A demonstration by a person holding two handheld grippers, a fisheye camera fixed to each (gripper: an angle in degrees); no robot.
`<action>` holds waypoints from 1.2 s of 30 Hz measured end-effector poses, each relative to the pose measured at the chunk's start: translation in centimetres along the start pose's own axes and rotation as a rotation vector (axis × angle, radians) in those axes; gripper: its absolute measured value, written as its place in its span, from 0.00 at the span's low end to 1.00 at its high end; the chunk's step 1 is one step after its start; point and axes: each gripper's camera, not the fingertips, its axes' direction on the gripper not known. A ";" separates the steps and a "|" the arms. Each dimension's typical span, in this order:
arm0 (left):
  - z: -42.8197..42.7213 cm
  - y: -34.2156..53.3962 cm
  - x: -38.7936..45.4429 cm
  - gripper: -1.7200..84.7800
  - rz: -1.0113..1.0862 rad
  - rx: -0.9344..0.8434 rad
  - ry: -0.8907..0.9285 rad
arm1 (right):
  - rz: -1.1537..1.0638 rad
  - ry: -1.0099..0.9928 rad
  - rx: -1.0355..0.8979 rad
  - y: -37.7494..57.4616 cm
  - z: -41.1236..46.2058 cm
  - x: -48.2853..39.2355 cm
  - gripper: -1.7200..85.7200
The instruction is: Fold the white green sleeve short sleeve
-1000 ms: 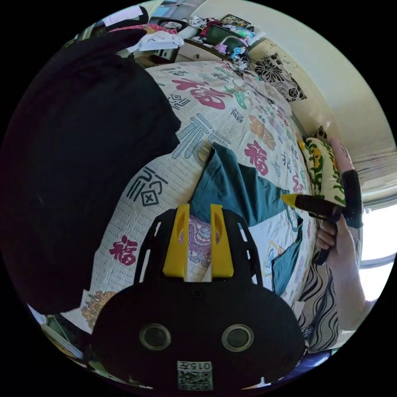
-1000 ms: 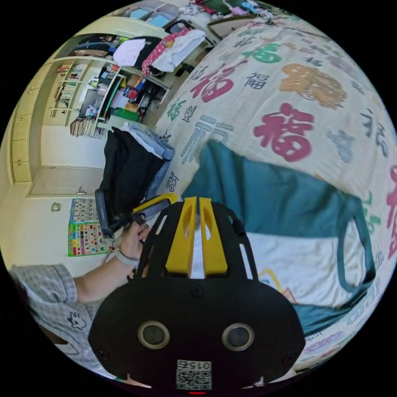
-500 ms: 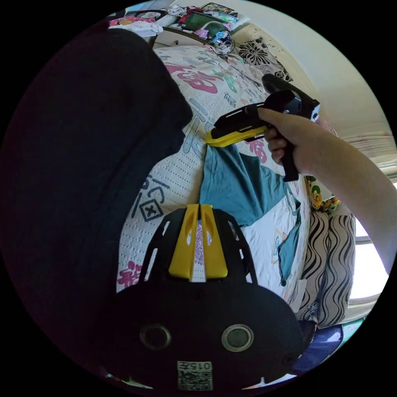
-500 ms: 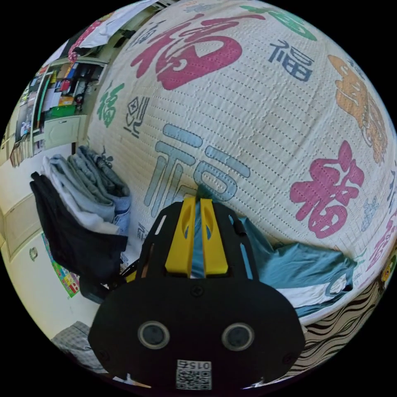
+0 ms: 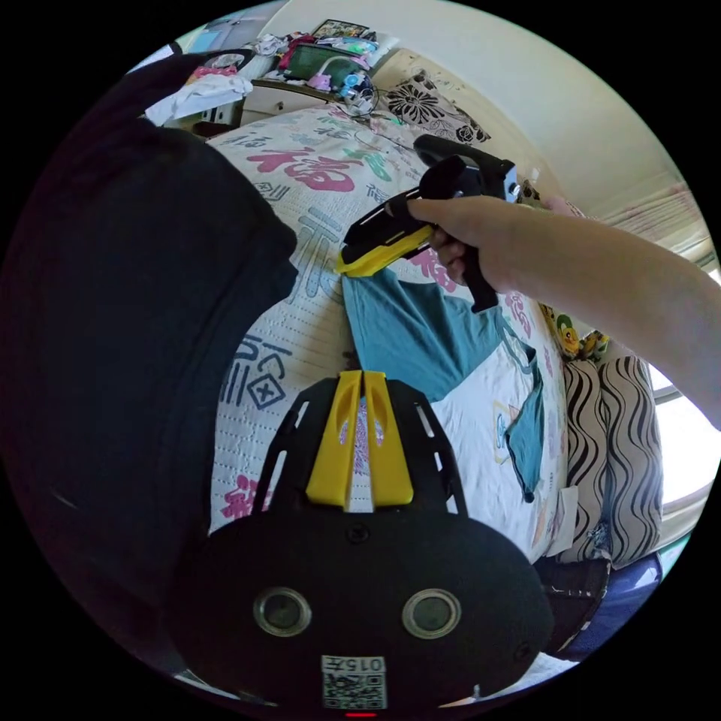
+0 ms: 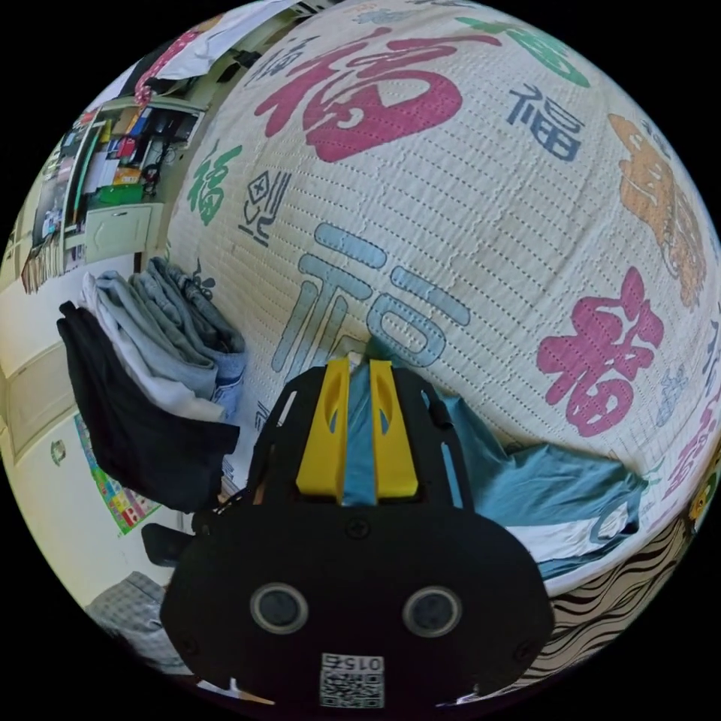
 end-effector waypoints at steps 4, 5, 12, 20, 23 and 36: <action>0.3 0.4 -0.5 0.01 -0.035 -0.007 0.028 | -0.037 0.150 -0.020 -0.6 0.0 -1.6 0.07; 0.3 0.5 -0.6 0.01 -0.045 -0.011 0.038 | -0.063 0.186 -0.028 -0.7 -0.1 -2.0 0.06; 0.0 0.9 0.1 0.01 -0.048 -0.006 0.053 | -0.123 0.070 -0.012 0.3 -2.2 -0.8 0.01; -3.1 1.9 7.6 0.01 0.234 0.082 -0.079 | -0.067 -0.349 0.347 12.8 -10.8 7.2 0.01; -3.1 3.2 12.3 0.01 0.398 0.099 -0.070 | 0.097 -0.419 0.456 20.2 -12.2 12.1 0.01; 3.1 6.0 23.1 0.10 0.582 -0.202 0.081 | 0.450 -0.263 0.448 33.4 -9.8 20.1 0.08</action>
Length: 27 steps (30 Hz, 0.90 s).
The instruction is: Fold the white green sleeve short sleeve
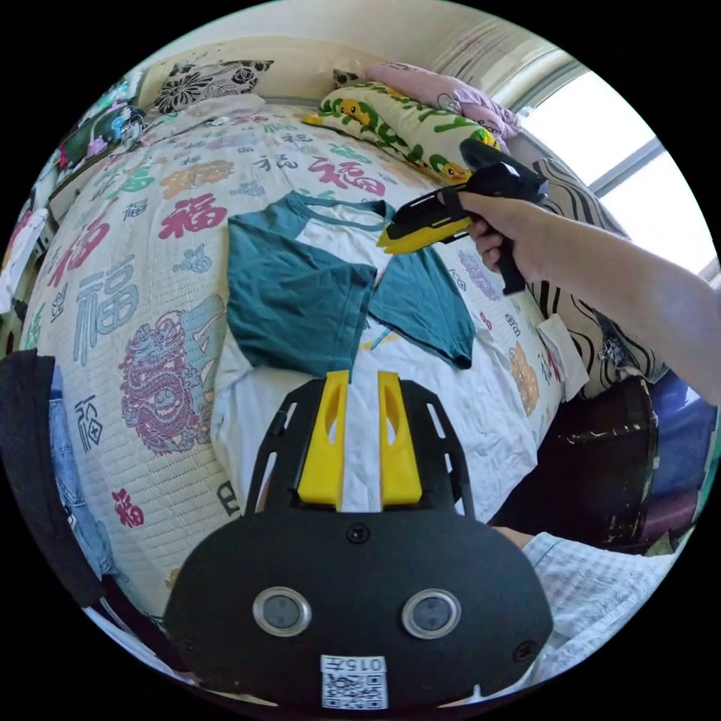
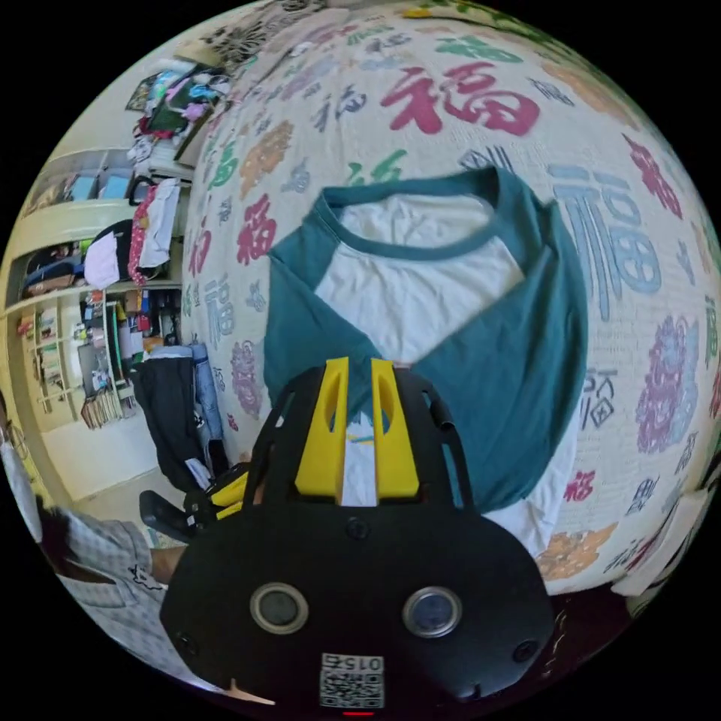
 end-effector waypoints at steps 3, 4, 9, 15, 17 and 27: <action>-0.4 -2.3 -1.8 0.09 -0.107 0.054 -0.038 | -0.184 -0.067 -0.021 -1.5 0.1 -2.5 0.05; -0.1 -3.4 -2.6 0.09 -0.143 0.063 -0.044 | -0.257 -0.107 -0.072 -2.1 0.8 -3.8 0.03; 3.3 -6.6 -3.4 0.09 -0.193 -0.050 -0.079 | -0.500 0.091 -0.315 -2.6 5.3 -8.2 0.01; 4.4 -7.3 -1.6 0.06 -0.111 -0.142 -0.153 | -0.536 0.240 -0.209 -0.7 2.9 -6.8 0.01; 4.3 -8.0 -1.4 0.06 -0.098 -0.188 -0.136 | -0.538 0.280 -0.112 0.8 -0.8 -4.7 0.01; 4.1 -24.1 -2.9 0.11 0.106 -0.062 -0.090 | -0.430 0.475 -0.079 4.9 -10.2 7.5 0.08</action>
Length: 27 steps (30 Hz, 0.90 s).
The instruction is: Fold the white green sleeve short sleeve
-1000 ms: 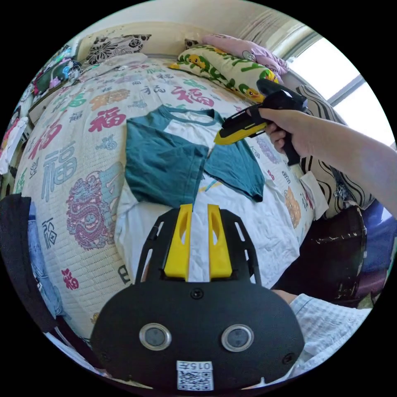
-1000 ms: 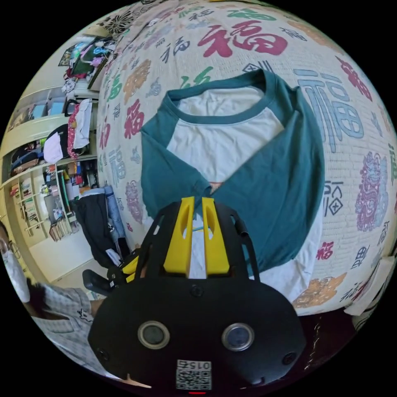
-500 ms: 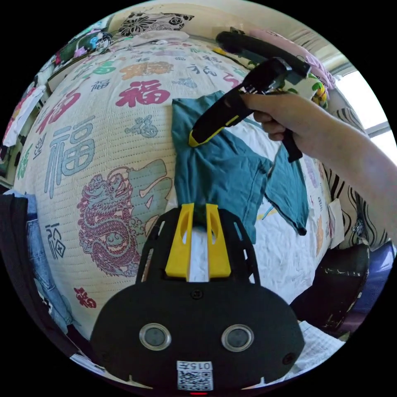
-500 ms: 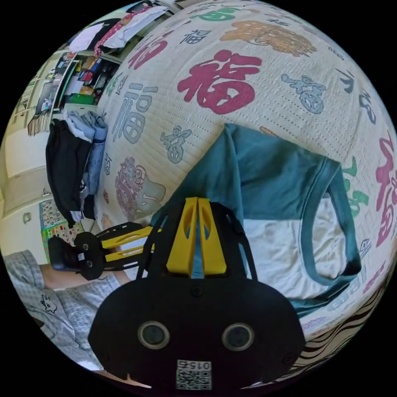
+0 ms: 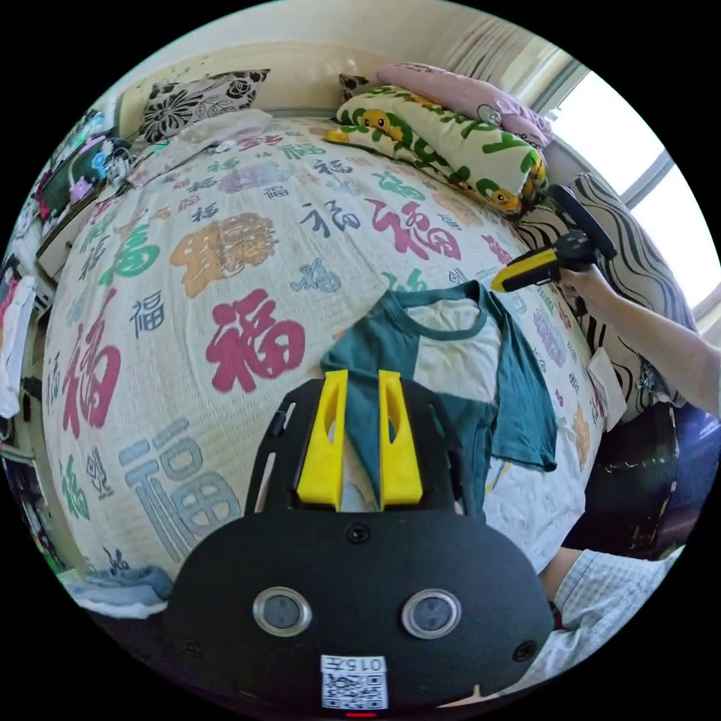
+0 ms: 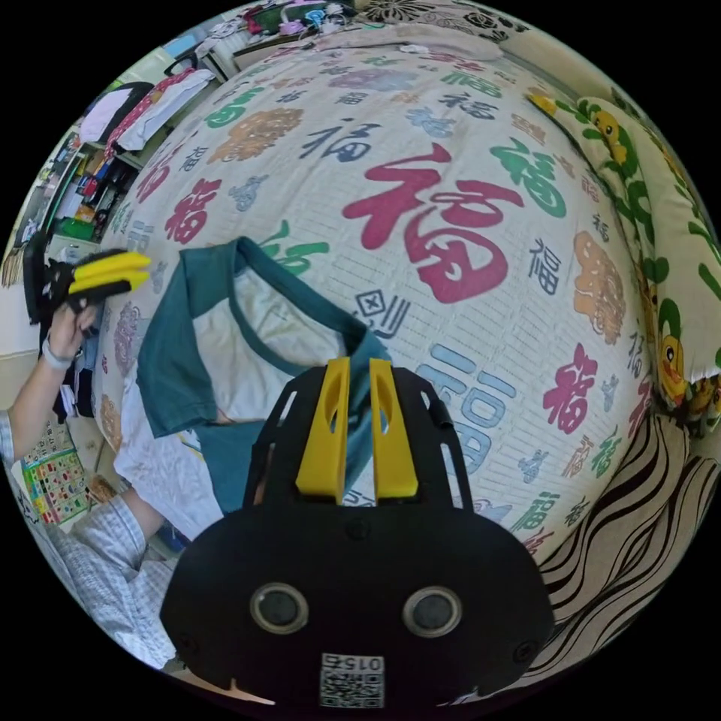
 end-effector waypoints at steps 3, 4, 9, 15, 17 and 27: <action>2.8 -5.3 0.4 0.13 0.035 -0.104 0.032 | 0.016 -0.039 -0.045 1.8 0.9 1.5 0.10; 3.8 -6.8 0.8 0.14 0.067 -0.133 0.035 | 0.015 -0.045 -0.061 2.4 1.3 1.9 0.10; 8.1 -9.5 2.3 0.10 0.196 -0.299 0.011 | 0.022 -0.085 -0.111 4.6 2.9 2.9 0.09; 8.4 -10.6 2.9 0.02 0.225 -0.297 0.013 | -0.021 -0.036 -0.089 8.4 2.1 3.6 0.01; 7.1 -10.2 3.5 0.01 0.237 -0.242 -0.003 | -0.001 -0.083 0.002 11.0 0.4 4.2 0.01; -2.1 6.3 11.2 0.01 0.355 -0.015 0.097 | -0.134 -0.284 0.152 31.7 -4.9 -1.1 0.01</action>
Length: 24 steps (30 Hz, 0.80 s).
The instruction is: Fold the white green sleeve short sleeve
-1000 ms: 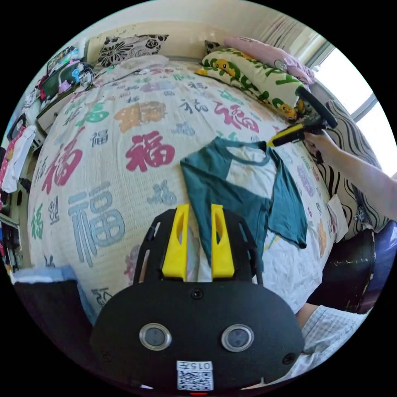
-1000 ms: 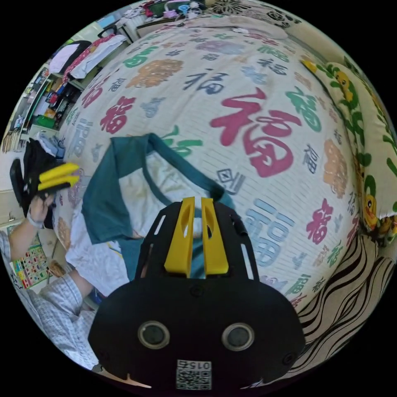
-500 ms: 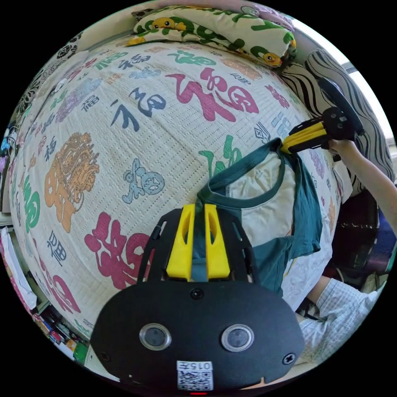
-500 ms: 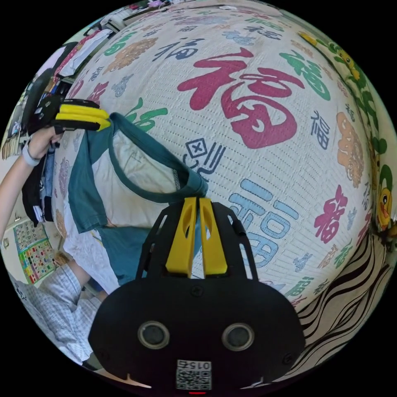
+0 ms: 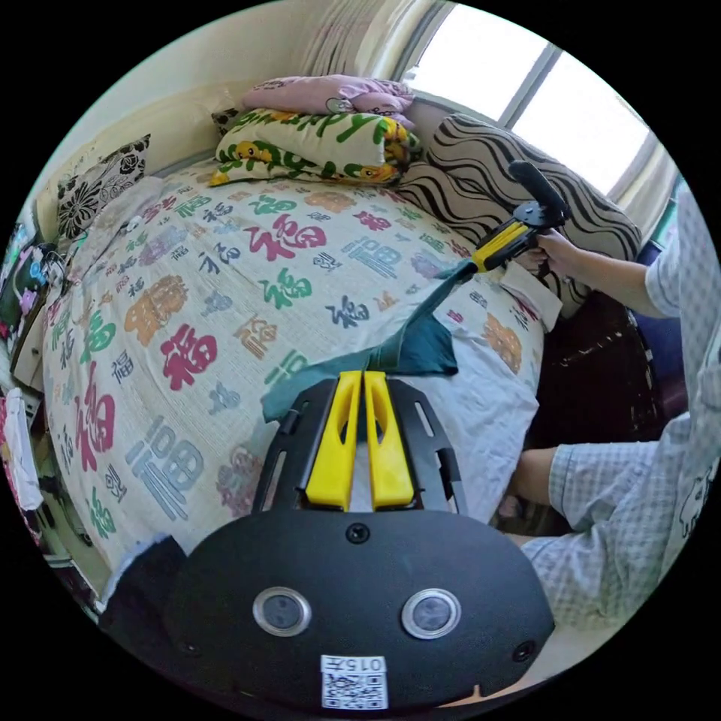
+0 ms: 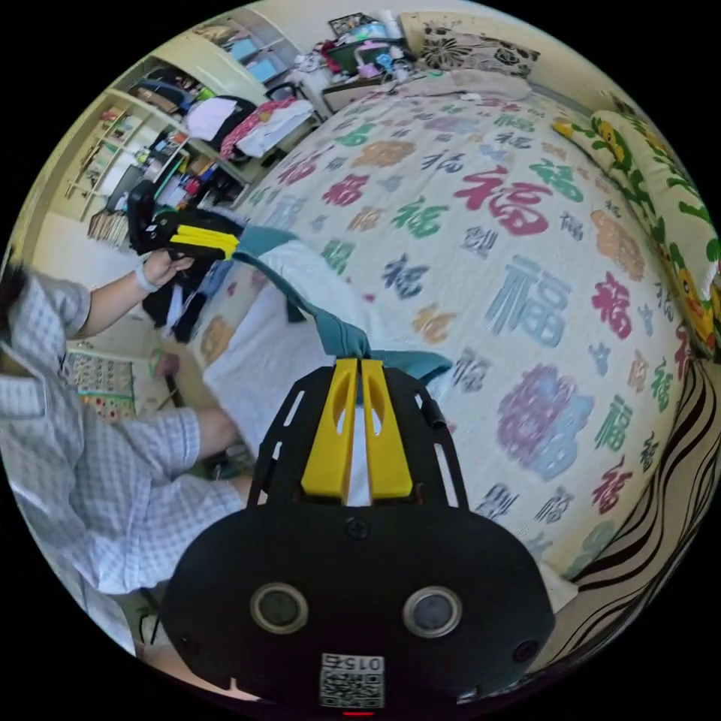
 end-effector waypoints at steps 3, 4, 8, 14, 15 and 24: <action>1.9 4.8 4.4 0.01 -0.004 -0.099 0.059 | 0.016 -0.082 -0.111 6.0 2.3 -3.0 0.01; 3.1 6.7 5.8 0.01 -0.021 -0.144 0.090 | 0.034 -0.102 -0.148 8.2 3.5 -3.9 0.01; 7.9 11.2 8.5 0.02 -0.067 -0.285 0.150 | 0.082 -0.163 -0.294 14.2 9.1 -5.3 0.01; 15.5 15.8 8.6 0.05 -0.175 -0.545 0.209 | 0.244 -0.167 -0.546 19.4 15.4 -4.1 0.01; 15.5 16.3 8.3 0.05 -0.192 -0.550 0.206 | 0.259 -0.152 -0.560 19.9 15.5 -4.0 0.01; 17.4 14.4 5.6 0.08 -0.338 -0.365 0.227 | 0.361 -0.141 -0.275 18.6 15.0 -2.2 0.01</action>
